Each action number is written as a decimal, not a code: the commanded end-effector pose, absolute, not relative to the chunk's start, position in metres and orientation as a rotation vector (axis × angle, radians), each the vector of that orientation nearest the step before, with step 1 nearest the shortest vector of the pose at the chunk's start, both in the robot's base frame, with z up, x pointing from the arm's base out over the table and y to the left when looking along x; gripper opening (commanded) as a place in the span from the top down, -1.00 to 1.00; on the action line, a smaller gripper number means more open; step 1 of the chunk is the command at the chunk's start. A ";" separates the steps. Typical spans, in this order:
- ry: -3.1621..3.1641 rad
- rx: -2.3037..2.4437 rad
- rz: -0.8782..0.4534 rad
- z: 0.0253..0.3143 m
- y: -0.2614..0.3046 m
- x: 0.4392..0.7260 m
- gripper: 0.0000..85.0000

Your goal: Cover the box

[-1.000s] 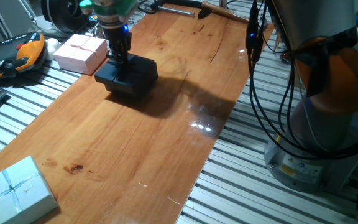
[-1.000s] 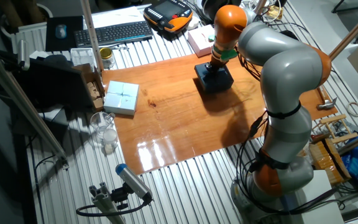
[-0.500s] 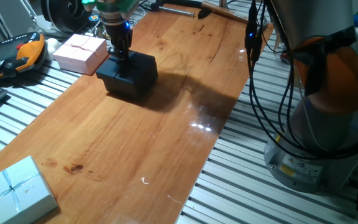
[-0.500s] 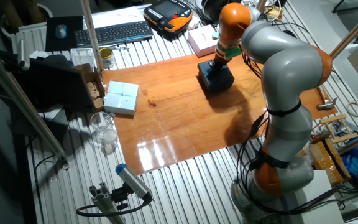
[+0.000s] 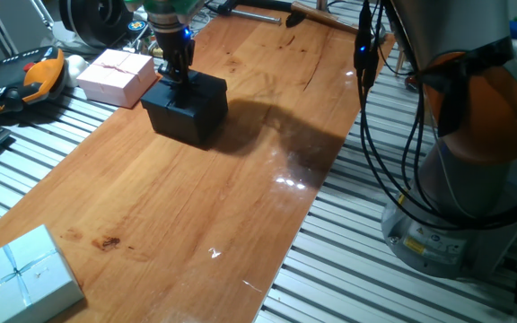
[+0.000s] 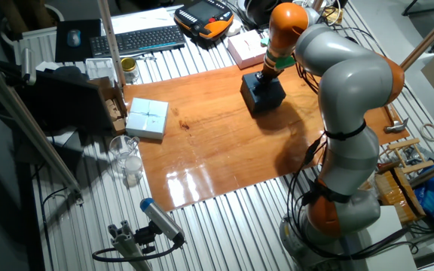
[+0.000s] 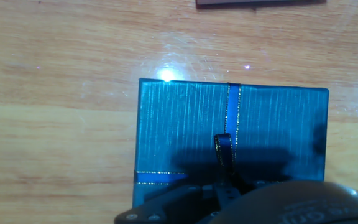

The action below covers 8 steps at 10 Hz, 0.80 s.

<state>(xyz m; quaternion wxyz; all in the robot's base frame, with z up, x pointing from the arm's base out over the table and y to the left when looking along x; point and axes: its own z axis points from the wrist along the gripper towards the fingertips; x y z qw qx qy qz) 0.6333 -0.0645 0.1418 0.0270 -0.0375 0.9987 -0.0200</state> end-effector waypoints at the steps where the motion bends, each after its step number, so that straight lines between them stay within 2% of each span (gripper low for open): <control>1: 3.085 -0.116 -0.062 0.141 -0.066 0.634 1.00; 8: 3.097 -0.039 -0.017 0.137 -0.068 0.633 1.00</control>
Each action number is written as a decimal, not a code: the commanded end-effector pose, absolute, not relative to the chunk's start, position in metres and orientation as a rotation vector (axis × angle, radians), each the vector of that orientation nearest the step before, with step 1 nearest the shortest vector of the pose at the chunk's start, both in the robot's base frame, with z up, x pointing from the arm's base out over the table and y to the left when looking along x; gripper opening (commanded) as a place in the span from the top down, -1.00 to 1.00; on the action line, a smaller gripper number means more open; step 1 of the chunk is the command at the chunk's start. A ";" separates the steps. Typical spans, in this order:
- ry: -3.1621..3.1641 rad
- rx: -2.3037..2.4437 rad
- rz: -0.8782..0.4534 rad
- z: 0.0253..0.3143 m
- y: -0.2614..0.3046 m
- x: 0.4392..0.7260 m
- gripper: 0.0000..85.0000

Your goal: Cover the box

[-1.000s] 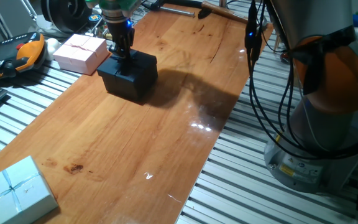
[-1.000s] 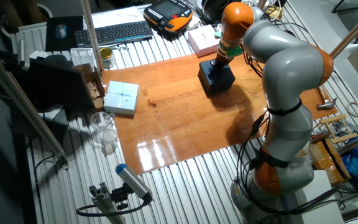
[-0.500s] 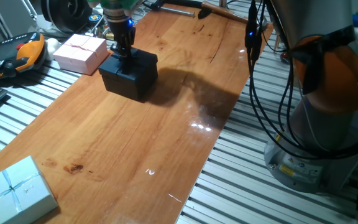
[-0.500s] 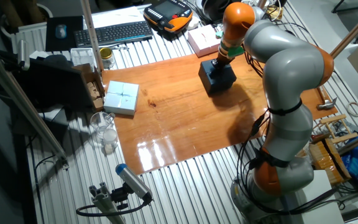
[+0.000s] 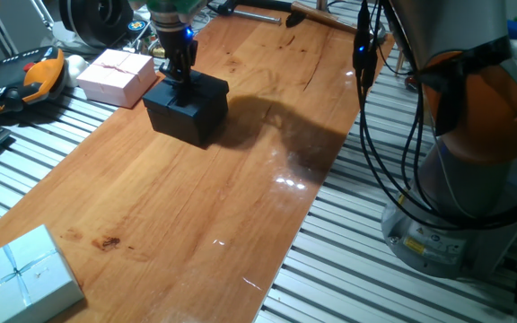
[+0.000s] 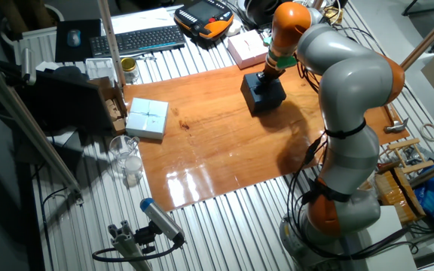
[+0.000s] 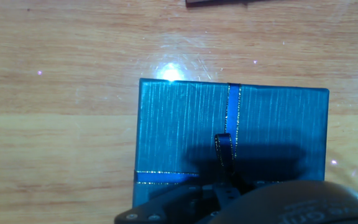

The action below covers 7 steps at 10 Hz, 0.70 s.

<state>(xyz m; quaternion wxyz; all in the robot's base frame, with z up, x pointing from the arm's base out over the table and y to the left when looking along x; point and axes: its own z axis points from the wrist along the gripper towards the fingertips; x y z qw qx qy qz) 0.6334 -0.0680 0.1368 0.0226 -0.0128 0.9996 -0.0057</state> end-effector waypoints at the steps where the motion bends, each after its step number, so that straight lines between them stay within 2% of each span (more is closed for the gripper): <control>1: 3.093 -0.046 -0.017 0.137 -0.068 0.633 1.00; 7: 3.085 -0.091 -0.021 0.135 -0.066 0.637 1.00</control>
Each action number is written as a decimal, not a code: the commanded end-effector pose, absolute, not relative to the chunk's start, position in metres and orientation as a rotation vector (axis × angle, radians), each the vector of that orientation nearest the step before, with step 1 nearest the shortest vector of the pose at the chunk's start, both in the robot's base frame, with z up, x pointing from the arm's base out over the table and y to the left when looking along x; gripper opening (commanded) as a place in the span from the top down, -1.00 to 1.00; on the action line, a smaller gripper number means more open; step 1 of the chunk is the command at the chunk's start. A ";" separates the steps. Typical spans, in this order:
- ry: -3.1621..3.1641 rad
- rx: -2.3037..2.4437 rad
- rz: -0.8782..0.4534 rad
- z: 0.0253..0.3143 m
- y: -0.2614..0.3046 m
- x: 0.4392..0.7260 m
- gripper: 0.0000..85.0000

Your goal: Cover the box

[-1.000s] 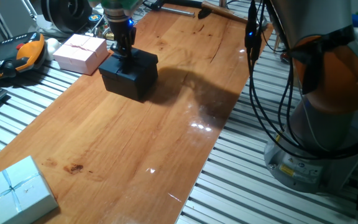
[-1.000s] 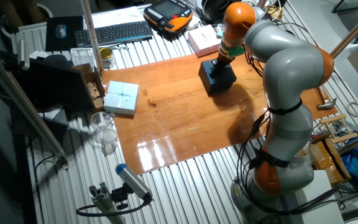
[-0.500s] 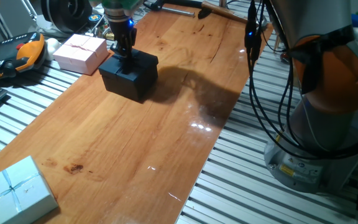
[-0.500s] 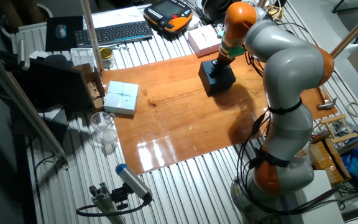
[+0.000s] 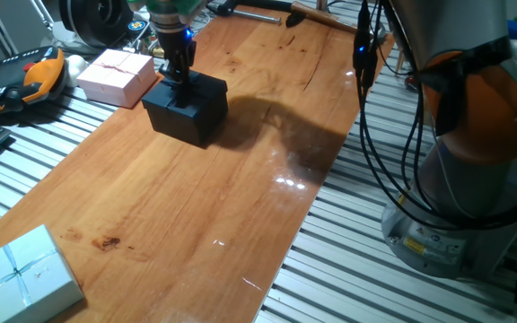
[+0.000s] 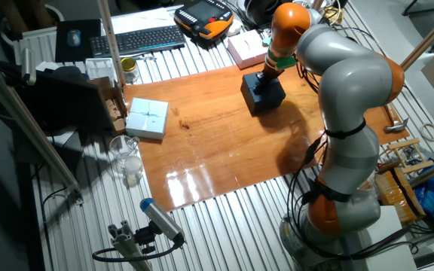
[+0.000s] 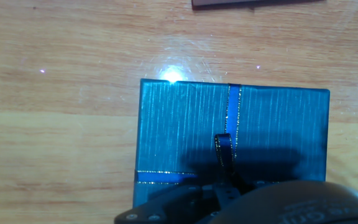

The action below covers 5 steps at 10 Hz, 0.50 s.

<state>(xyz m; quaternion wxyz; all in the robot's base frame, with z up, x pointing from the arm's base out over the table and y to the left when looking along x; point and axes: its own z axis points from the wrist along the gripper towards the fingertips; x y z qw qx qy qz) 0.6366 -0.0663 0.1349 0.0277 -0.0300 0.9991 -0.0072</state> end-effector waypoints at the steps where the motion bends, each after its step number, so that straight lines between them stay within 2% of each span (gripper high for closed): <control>1: 3.085 -0.094 -0.024 0.135 -0.066 0.636 1.00; 5: 3.086 -0.106 -0.022 0.134 -0.066 0.637 1.00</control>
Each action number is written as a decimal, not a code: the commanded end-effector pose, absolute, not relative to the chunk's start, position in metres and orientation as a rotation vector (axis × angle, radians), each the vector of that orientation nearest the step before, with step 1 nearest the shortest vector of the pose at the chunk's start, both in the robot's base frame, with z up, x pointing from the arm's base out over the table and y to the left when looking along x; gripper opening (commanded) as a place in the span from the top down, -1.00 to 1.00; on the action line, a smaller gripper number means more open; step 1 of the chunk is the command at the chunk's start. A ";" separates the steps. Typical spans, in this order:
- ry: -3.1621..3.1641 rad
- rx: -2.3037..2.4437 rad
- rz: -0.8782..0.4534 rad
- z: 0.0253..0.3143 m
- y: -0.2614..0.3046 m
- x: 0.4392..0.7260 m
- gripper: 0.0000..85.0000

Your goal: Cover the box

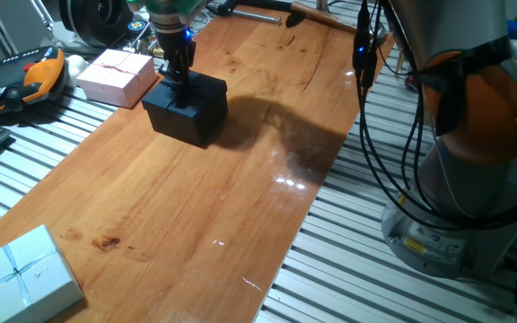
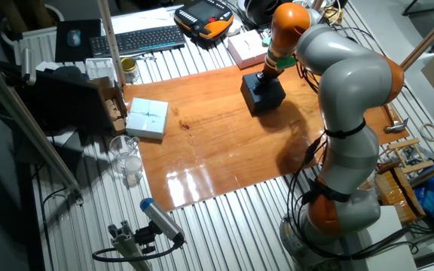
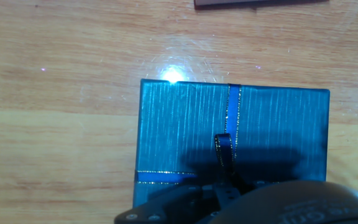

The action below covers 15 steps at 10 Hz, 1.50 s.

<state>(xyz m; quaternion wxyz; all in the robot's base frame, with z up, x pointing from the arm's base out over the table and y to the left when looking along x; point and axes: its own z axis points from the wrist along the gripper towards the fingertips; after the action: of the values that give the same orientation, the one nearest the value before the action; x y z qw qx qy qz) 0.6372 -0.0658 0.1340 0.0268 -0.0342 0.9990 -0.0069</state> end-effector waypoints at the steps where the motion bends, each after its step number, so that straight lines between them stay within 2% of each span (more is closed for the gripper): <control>1: 3.086 -0.115 -0.022 0.134 -0.066 0.638 1.00; 15: 3.083 -0.176 -0.021 0.132 -0.070 0.636 1.00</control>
<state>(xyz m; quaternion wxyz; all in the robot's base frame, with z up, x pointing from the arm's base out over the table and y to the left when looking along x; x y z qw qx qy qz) 0.6357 -0.0695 0.1323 0.0267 -0.0571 0.9980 -0.0068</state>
